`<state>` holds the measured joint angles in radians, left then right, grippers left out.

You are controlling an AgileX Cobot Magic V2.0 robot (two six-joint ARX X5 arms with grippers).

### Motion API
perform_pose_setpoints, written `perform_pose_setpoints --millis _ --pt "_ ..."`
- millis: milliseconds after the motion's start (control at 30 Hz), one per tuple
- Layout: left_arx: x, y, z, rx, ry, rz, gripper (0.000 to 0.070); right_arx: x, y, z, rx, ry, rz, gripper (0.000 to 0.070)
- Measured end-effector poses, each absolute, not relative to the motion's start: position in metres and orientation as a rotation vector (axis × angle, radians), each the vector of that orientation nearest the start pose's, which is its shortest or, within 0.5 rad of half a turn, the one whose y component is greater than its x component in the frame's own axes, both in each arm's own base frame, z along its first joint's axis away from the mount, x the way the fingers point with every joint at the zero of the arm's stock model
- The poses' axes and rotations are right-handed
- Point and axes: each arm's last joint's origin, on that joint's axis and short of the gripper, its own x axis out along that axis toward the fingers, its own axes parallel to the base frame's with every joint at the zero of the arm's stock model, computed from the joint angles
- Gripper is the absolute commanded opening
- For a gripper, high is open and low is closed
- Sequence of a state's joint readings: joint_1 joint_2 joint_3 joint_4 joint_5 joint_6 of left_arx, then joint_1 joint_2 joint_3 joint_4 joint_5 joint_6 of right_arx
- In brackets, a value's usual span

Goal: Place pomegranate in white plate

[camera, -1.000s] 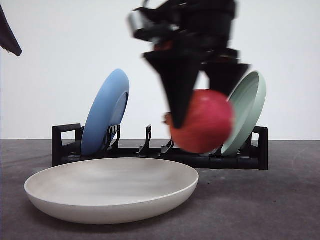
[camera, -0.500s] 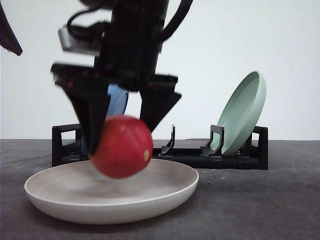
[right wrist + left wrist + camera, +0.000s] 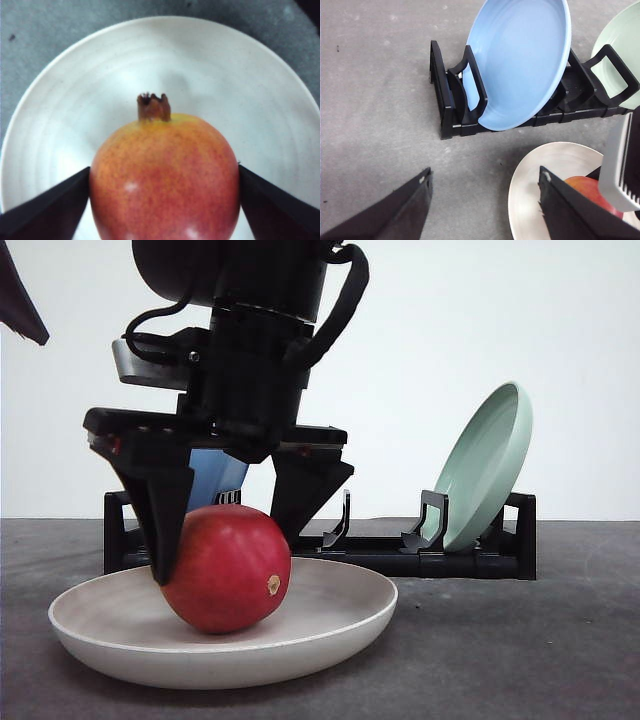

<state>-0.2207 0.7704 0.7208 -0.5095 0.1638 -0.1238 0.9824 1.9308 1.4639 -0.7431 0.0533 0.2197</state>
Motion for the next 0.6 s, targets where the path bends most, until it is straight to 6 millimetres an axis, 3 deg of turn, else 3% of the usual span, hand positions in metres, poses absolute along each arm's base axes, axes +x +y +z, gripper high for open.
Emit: perform_pose_setpoints --millis 167,433,600 --pt "0.155 -0.040 0.284 -0.103 0.585 -0.339 0.0390 0.215 0.325 0.211 -0.433 1.132 0.673 0.0678" --pt "0.155 -0.040 0.284 -0.120 0.588 -0.334 0.0390 0.205 0.311 0.266 -0.361 0.858 0.612 0.0673" --pt "0.155 -0.040 0.284 -0.125 0.589 -0.332 0.0390 0.200 0.287 0.256 -0.352 0.837 0.568 0.0672"
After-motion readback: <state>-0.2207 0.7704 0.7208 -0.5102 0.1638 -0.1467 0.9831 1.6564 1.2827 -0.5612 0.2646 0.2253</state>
